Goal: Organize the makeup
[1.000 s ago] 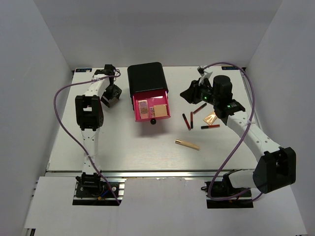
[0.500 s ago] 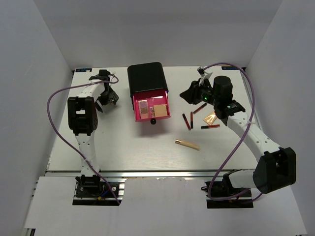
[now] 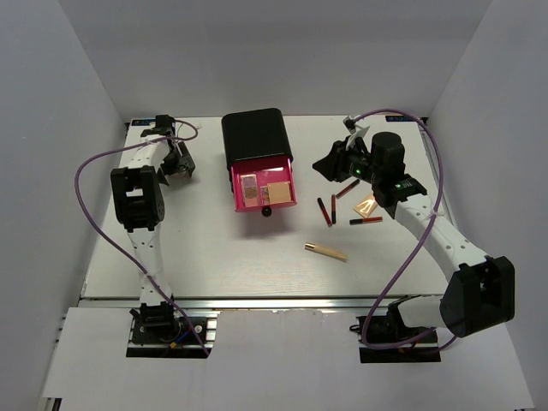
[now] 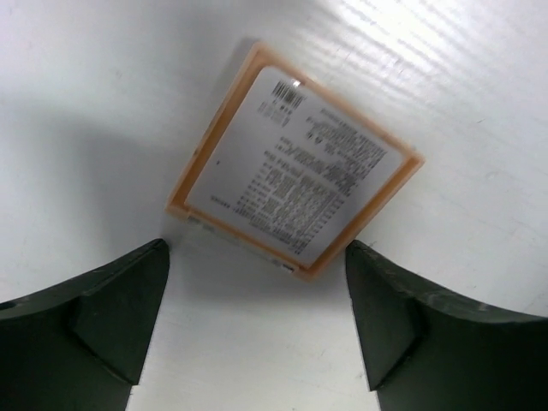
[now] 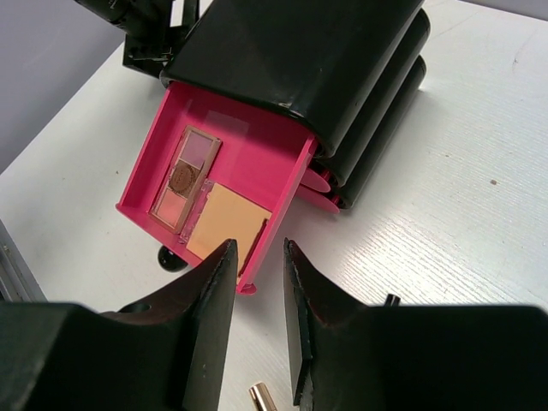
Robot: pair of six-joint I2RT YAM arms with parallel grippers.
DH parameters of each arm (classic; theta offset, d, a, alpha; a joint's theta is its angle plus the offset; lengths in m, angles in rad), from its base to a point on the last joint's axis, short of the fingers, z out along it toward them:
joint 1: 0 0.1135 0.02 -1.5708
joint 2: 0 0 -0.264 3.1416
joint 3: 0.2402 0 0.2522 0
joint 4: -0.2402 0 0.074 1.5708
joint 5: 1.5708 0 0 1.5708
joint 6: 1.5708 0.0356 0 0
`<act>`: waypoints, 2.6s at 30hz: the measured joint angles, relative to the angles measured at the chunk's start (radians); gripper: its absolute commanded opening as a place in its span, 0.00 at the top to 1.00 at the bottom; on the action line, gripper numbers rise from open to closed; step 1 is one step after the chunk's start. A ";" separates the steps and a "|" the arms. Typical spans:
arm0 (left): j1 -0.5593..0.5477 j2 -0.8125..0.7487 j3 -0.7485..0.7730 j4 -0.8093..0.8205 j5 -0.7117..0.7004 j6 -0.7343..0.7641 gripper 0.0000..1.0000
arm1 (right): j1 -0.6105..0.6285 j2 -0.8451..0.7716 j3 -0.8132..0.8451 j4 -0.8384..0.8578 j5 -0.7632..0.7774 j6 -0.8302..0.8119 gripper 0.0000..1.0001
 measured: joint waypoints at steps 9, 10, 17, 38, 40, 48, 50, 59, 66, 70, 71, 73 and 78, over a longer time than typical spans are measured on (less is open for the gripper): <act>0.002 0.007 0.011 0.023 -0.006 0.064 0.02 | 0.000 0.000 0.002 0.000 0.000 0.008 0.65; 0.001 0.007 0.011 0.025 -0.009 0.071 0.02 | 0.000 0.000 0.002 0.000 0.000 0.010 0.65; 0.001 0.006 0.002 0.082 -0.012 0.167 0.02 | -0.002 0.000 0.002 0.006 0.000 0.023 0.65; -0.001 0.002 -0.026 0.188 0.035 0.374 0.63 | -0.020 0.000 0.002 0.030 -0.010 0.052 0.64; 0.000 -0.015 -0.060 0.219 0.035 0.361 0.65 | -0.021 0.000 0.002 0.030 -0.012 0.052 0.64; 0.011 -0.118 -0.210 0.321 0.119 0.164 0.66 | -0.021 -0.014 0.001 0.031 -0.019 0.043 0.63; 0.012 -0.173 -0.279 0.337 0.182 0.078 0.69 | -0.021 -0.022 0.000 0.032 -0.020 0.038 0.63; -0.032 -0.800 -0.753 0.416 0.343 -0.159 0.70 | -0.021 -0.034 -0.004 0.050 -0.032 0.022 0.63; -0.233 -1.191 -0.879 0.498 0.355 -0.277 0.69 | -0.021 -0.013 -0.005 0.053 -0.045 0.016 0.64; -0.461 -1.203 -0.902 0.523 0.293 -0.367 0.68 | -0.021 0.007 -0.005 0.052 -0.044 0.011 0.63; -0.501 -1.183 -0.901 0.526 0.275 -0.382 0.68 | -0.021 0.008 -0.005 0.052 -0.044 0.010 0.64; -0.568 -1.120 -0.880 0.522 0.224 -0.401 0.67 | -0.021 0.009 -0.005 0.052 -0.044 0.005 0.63; -0.634 -0.911 -0.739 0.448 0.085 -0.413 0.57 | -0.021 0.006 -0.005 0.051 -0.044 -0.006 0.63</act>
